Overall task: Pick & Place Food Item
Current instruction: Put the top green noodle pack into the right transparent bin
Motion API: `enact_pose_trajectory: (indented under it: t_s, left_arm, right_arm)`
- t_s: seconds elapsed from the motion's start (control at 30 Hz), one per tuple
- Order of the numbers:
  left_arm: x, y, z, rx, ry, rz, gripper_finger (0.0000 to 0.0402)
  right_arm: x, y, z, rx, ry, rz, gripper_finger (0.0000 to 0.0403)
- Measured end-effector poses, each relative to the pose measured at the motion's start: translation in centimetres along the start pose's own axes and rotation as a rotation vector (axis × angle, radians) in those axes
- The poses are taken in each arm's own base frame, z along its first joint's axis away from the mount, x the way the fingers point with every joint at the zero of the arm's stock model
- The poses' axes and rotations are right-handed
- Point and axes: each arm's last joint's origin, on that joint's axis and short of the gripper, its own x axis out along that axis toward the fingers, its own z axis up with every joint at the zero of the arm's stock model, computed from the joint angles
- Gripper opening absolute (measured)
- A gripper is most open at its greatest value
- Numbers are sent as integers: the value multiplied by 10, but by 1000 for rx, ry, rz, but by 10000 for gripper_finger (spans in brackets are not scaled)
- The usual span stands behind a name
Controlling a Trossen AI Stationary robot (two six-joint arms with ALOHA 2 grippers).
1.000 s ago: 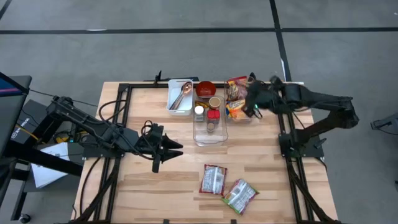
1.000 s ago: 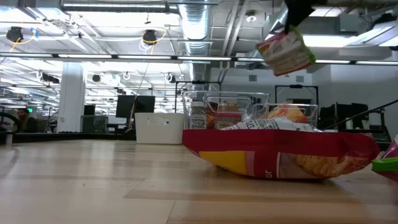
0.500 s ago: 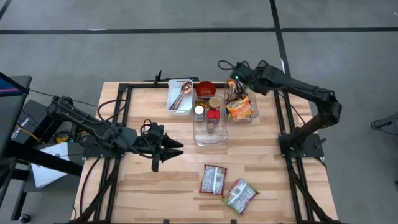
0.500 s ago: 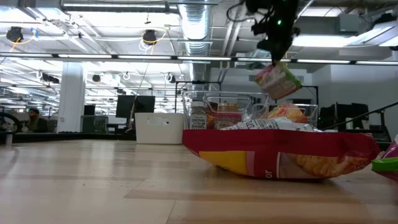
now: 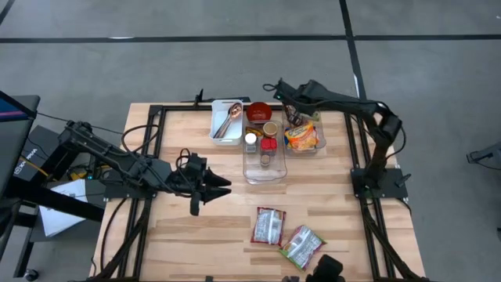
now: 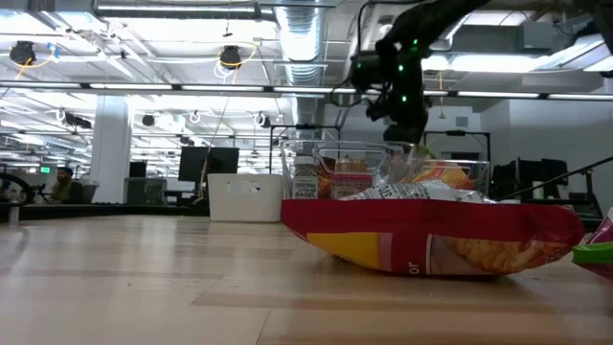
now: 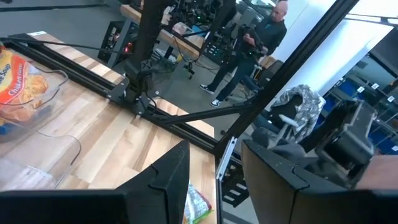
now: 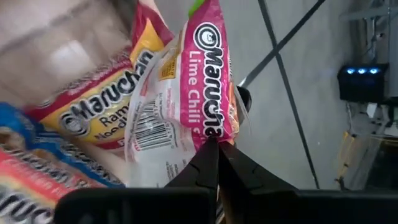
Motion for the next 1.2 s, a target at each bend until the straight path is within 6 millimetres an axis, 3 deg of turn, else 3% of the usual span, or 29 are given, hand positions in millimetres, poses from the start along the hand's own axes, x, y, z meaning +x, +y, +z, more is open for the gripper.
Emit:
enact_pose_trajectory:
  t_s: [0.13, 0.37, 0.53, 1.03, 1.2]
  left_arm:
    - [-1, -3, -1, -8, 0, -17, 140]
    - [-1, -4, 0, -14, -10, -27, 140]
    - [-1, -4, 0, -26, -11, -26, 140]
    - [-2, -7, 6, -59, -64, -60, 140]
    - [-2, -8, 7, -60, -72, -66, 140]
  right_arm:
    - [8, 7, 4, -10, 6, 17, 0]
    - [-1, 23, 11, -12, -73, 151, 0]
    - [3, 25, 10, -4, -40, 210, 0]
    - [21, 9, 7, 79, -6, 502, 66]
    - [-1, -8, 2, 103, -109, 550, 73]
